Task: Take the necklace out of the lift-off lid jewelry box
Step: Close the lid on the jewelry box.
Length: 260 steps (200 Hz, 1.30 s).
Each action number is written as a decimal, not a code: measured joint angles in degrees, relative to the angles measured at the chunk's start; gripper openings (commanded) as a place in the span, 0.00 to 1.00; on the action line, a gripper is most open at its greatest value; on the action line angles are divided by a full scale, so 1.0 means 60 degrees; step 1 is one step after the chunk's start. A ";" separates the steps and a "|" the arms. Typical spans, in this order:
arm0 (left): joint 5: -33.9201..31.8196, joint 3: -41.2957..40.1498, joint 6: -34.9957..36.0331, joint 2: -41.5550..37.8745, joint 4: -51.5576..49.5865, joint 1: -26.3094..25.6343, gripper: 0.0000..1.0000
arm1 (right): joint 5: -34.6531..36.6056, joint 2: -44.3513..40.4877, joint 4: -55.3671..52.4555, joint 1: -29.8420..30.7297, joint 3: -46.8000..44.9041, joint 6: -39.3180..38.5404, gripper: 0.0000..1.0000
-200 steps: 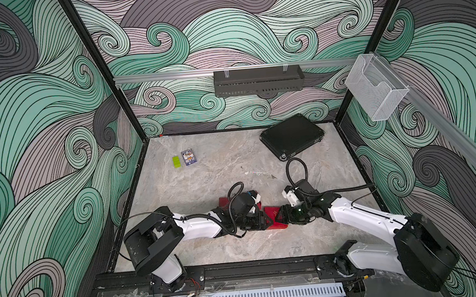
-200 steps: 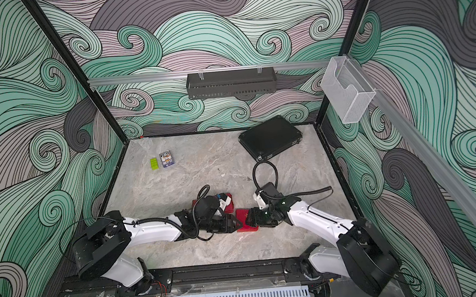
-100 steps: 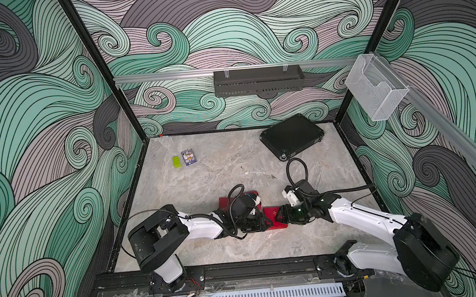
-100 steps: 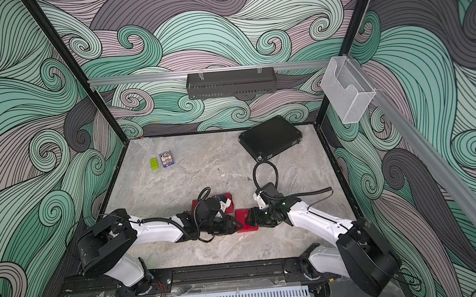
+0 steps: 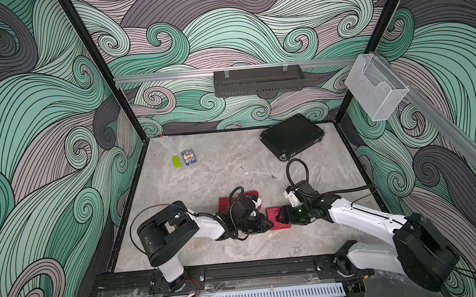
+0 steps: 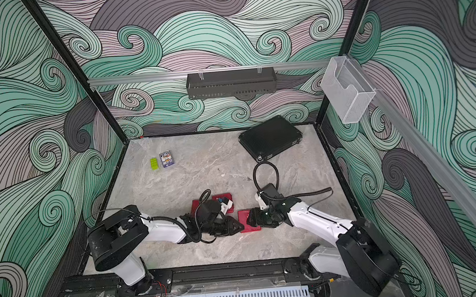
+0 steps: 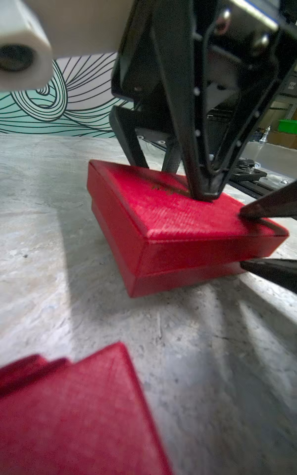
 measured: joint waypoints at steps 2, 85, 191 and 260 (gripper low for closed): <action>-0.0004 0.0000 0.0004 0.0000 -0.0029 -0.0004 0.38 | 0.0022 0.0000 -0.0018 0.0000 0.0004 -0.0007 0.63; -0.0831 0.0018 0.1395 -0.2827 -0.3421 0.0776 0.49 | 0.1472 -0.0124 -0.1588 0.0018 0.1348 -0.0849 0.63; -0.1330 -0.0066 0.2980 -0.6040 -0.6244 0.2433 0.53 | 0.2204 0.1453 -0.1942 0.0386 0.1923 -0.0856 0.59; -0.1435 -0.0674 0.3202 -0.6666 -0.6506 0.2765 0.57 | 0.3279 0.1625 -0.2885 0.1024 0.2539 -0.0721 0.90</action>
